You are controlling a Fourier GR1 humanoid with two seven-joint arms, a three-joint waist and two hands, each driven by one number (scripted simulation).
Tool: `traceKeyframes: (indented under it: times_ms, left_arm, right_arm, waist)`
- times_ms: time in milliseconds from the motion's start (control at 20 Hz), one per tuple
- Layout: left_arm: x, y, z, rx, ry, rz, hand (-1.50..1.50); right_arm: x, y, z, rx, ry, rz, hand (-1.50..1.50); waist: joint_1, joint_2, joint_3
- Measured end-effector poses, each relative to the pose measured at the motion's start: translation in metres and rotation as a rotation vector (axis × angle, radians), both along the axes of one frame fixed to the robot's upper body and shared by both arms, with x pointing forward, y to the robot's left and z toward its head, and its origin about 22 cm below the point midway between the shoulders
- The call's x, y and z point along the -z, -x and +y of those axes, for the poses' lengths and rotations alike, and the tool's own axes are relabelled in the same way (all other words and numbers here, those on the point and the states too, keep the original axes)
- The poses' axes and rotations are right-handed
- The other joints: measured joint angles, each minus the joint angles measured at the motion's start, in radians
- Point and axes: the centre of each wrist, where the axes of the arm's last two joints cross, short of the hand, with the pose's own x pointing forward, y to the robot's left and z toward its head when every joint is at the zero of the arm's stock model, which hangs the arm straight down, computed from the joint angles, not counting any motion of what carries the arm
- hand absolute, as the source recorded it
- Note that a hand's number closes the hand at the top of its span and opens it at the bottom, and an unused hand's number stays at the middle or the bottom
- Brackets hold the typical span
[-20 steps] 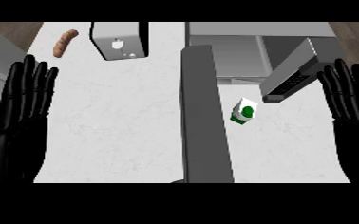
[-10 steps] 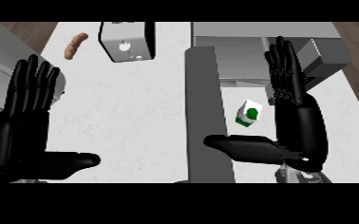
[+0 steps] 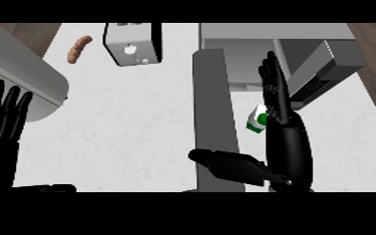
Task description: Pick up the milk, place it into the microwave and close the microwave
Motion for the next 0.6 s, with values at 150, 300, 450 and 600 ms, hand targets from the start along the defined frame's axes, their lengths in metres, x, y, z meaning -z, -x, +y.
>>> traceKeyframes:
  times_ms: [150,300,450,600]
  left_arm:
    - [-0.005,0.013,0.006,0.003,0.004,-0.005,-1.5]
    - [-0.011,0.019,0.014,0.003,0.005,-0.007,-1.5]
    - [-0.008,0.028,0.019,0.013,0.009,-0.004,-1.5]
    - [-0.003,0.036,0.018,0.012,0.003,-0.001,-1.5]
  right_arm:
    - [0.008,0.008,0.0,0.039,0.006,0.022,-1.5]
    - [0.02,0.005,-0.007,0.063,0.0,0.052,-1.5]
    - [0.03,-0.002,-0.013,0.075,-0.001,0.072,-1.5]
    - [0.044,-0.003,-0.015,0.081,-0.005,0.094,-1.5]
  waist:
    - [-0.001,0.0,0.0]
    - [-0.001,0.0,0.0]
    - [0.0,0.0,0.001]
    - [0.0,-0.001,0.001]
